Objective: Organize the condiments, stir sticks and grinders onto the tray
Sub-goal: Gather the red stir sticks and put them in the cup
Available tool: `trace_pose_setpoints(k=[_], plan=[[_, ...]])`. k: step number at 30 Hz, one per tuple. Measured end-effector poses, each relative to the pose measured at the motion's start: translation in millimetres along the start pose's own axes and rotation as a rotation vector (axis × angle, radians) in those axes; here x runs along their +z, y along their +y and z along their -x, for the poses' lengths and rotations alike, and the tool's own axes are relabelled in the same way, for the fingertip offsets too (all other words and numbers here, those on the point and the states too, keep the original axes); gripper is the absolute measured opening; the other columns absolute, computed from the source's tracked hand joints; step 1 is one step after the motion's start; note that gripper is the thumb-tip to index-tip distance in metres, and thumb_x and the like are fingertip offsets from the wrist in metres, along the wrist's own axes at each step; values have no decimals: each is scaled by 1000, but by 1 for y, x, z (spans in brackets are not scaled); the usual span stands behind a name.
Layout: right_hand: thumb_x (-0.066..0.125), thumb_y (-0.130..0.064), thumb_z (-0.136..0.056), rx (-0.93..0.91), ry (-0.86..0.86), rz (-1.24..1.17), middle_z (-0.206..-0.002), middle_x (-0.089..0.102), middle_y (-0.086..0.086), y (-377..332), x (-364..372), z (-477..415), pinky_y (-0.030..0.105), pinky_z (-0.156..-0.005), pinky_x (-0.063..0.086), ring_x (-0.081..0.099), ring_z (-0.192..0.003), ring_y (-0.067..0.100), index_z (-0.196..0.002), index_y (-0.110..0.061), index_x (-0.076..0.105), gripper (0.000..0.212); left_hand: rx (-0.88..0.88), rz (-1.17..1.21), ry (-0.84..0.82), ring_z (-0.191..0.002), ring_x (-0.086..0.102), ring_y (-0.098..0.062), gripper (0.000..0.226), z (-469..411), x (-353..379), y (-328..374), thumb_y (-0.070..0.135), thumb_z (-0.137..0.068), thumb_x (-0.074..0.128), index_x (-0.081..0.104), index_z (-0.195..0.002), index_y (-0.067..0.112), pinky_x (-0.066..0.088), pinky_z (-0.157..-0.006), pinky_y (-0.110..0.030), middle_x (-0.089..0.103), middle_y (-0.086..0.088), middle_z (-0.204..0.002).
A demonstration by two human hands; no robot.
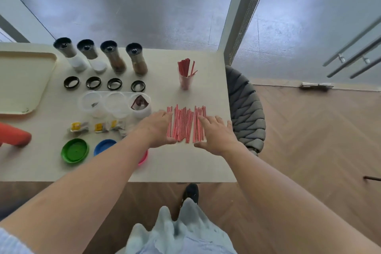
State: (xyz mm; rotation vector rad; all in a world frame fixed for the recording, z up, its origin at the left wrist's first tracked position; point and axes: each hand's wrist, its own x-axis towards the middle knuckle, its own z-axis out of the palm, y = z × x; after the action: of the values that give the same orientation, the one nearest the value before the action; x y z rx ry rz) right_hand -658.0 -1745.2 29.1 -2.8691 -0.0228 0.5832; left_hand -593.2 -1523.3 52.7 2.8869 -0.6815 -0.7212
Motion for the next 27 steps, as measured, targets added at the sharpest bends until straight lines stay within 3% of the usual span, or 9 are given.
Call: trace_pose_setpoints(k=[4,7,11,15,20,24,27], plan=[[67,-61,-87,71,-13,-62,-155,35,2,13,5,-17,60,-119,23,28,-145,29,-157,-28,18,92,-92,66,-1,-128,51,-27,88,-29,3,4,60,-84,70,34,-151,14,45,-107,-40,50,-7,-137],[63,-55,-92,131,-12,-91,-145,41,6,19,12,-28,51,-107,40,38,-133,30,-151,-22,28,76,-201,90,-7,-121,56,-30,66,-48,10,6,54,-90,65,46,-137,12,47,-100,-41,55,-9,-128],[61,-48,-96,213,-29,-159,-137,43,9,19,21,-40,45,-99,47,44,-122,30,-141,-14,40,60,-309,58,-35,-108,62,-30,52,-64,23,9,53,-92,63,54,-119,10,49,-82,-37,62,-9,-118],[61,-45,-97,288,-21,-240,-128,45,10,15,25,-55,43,-92,49,51,-114,30,-130,-9,47,51,-361,35,-68,-115,59,-31,62,-78,31,8,56,-93,60,51,-128,6,50,-92,-40,58,-13,-124],[66,-45,-94,387,-1,-356,-125,49,12,7,25,-71,44,-94,51,56,-113,33,-129,-5,48,56,-408,46,-83,-113,61,-31,68,-91,39,7,62,-91,59,56,-125,4,52,-89,-40,60,-14,-123],[72,-40,-91,423,16,-387,-123,51,13,-1,25,-81,41,-94,51,57,-112,32,-128,-5,47,57,-414,56,-47,-117,60,-31,66,-96,40,12,57,-93,62,53,-129,2,50,-96,-40,59,-15,-125],[73,-28,-93,426,24,-409,-121,53,12,-4,27,-85,39,-92,50,59,-110,31,-126,-5,48,47,-430,100,-41,-113,62,-33,56,-100,39,11,51,-93,65,55,-123,5,50,-91,-39,60,-14,-122]])
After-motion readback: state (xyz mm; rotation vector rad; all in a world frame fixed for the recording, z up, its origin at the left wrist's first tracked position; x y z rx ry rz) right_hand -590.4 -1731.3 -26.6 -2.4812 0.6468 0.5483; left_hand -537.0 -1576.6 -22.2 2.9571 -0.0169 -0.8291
